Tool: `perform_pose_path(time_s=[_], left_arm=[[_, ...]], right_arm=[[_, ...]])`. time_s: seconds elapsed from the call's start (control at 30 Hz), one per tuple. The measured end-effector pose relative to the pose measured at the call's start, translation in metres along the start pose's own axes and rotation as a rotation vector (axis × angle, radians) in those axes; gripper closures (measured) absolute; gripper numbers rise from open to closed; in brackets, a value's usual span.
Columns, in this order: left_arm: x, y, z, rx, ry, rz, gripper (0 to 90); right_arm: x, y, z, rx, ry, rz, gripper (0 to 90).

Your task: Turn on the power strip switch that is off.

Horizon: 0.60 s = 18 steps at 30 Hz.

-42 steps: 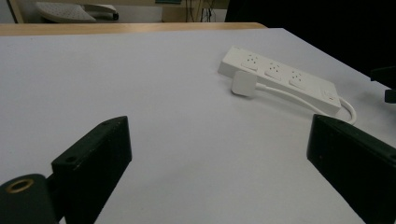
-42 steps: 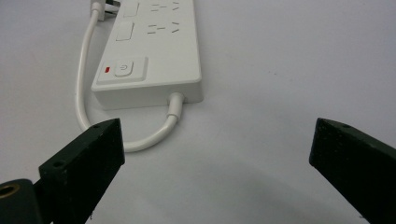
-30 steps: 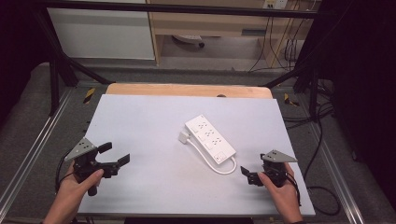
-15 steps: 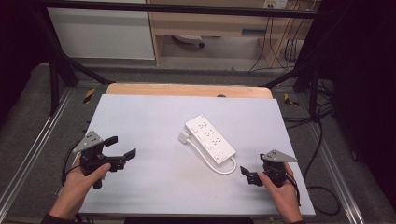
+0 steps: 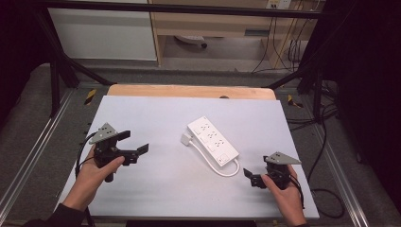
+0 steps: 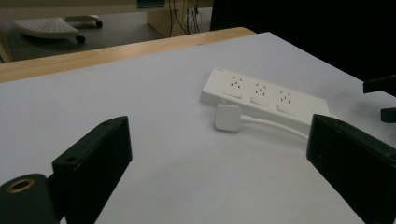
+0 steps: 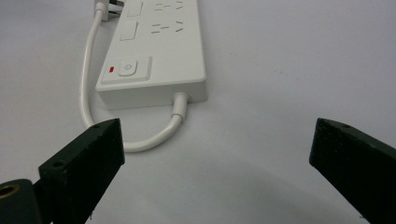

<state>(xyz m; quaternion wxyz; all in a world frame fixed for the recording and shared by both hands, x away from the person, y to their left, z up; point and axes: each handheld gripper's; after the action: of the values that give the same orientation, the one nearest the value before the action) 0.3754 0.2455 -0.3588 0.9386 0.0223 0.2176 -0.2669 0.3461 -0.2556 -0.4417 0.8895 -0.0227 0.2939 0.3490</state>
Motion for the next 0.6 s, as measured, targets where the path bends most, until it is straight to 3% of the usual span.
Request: perform_pose_path(time_s=[0.6], left_arm=[[0.024, -0.006, 0.019, 0.019, -0.003, -0.014, 6.6]], right_arm=[[0.000, 0.001, 0.000, -0.001, -0.001, 0.006, 3.6]])
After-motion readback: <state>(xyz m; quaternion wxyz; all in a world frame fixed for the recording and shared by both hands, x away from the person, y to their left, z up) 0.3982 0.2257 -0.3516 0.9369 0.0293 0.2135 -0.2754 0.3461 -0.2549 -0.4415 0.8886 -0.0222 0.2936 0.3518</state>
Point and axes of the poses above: each handheld gripper's, and its own axes: x roughly forward along the jaws, z roughly out of its top, y roughly to its left, and after that the axes turned 10 degrees about z, right-handed
